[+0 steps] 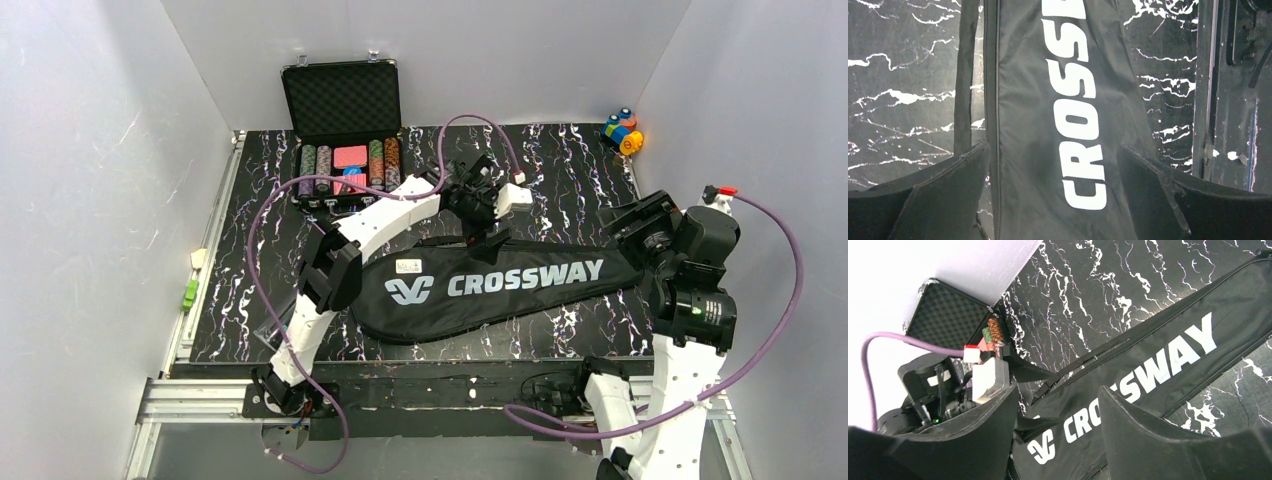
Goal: Pack up the badminton gear
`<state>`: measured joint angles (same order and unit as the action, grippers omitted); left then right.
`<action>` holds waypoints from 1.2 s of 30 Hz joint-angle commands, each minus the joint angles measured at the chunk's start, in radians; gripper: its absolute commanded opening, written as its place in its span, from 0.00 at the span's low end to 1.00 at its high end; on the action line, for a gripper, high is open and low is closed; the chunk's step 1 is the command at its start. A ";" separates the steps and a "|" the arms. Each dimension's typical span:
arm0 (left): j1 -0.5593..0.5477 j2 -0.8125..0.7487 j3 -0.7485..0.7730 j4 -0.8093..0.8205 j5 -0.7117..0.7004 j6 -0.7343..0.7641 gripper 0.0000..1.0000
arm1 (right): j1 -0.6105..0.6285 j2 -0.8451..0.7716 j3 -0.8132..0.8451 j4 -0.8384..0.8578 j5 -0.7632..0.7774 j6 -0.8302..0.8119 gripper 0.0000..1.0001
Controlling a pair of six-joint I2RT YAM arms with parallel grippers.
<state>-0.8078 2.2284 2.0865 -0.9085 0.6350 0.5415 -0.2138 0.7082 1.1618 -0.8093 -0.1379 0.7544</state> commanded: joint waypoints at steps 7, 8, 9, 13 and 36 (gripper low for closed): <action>0.174 -0.296 -0.003 0.065 -0.088 -0.245 0.98 | -0.002 0.074 -0.091 0.121 0.058 -0.058 0.76; 0.207 -0.316 -0.002 0.059 -0.101 -0.278 0.98 | -0.002 0.081 -0.110 0.149 0.069 -0.061 0.77; 0.243 -0.337 -0.007 0.047 -0.103 -0.301 0.98 | -0.003 0.087 -0.134 0.188 0.078 -0.063 0.78; 0.408 -0.490 -0.188 0.119 -0.121 -0.392 0.98 | -0.002 0.073 -0.285 0.460 0.071 -0.069 0.83; 0.884 -0.800 -1.258 0.960 -0.373 -0.579 0.98 | 0.008 0.092 -0.878 1.299 0.197 -0.596 0.88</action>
<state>0.0742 1.4006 0.9043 -0.1268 0.2626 -0.0040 -0.2089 0.8360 0.3683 0.2493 0.0315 0.2817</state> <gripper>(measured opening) 0.981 0.875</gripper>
